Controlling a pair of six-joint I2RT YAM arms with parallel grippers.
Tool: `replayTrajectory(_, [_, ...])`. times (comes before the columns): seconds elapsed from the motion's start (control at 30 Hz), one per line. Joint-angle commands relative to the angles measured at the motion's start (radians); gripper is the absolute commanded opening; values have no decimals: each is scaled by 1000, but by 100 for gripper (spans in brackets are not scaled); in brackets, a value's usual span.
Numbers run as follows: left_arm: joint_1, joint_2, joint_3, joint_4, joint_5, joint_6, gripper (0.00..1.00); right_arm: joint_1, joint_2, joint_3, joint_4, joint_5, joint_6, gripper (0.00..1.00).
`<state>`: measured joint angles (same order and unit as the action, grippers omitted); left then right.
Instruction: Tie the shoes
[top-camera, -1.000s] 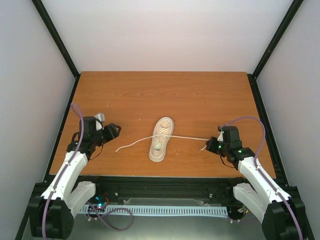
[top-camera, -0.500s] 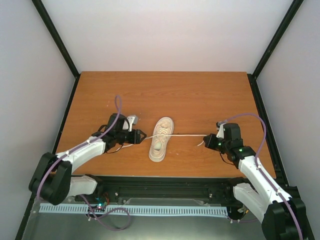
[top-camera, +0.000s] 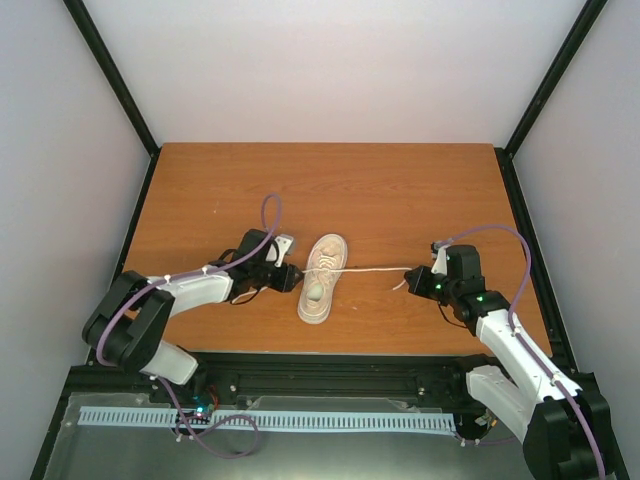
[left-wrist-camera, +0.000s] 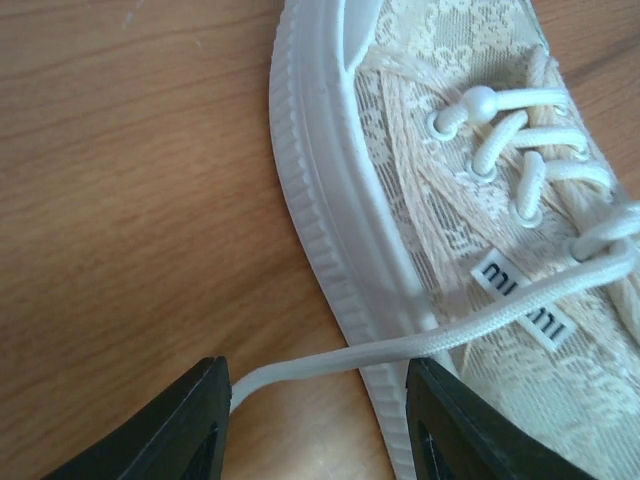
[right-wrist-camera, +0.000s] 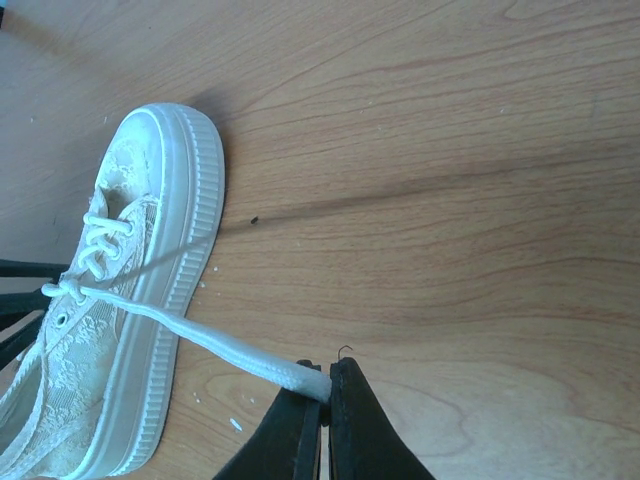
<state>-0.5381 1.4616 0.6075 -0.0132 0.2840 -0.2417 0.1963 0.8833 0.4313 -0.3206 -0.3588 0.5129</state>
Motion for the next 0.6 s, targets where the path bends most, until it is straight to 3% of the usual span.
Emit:
replayTrajectory(0.0, [-12,30,29,90,-36,88,51,-9,-4,10,25,-12,-8,3])
replayTrajectory(0.13, [-20,34,26,111,34,140,51,-8,0,9,29,-15,-9,3])
replayTrajectory(0.57, [-23,134,107,71,22,186,49,-9,-9,6,38,-29,-13,3])
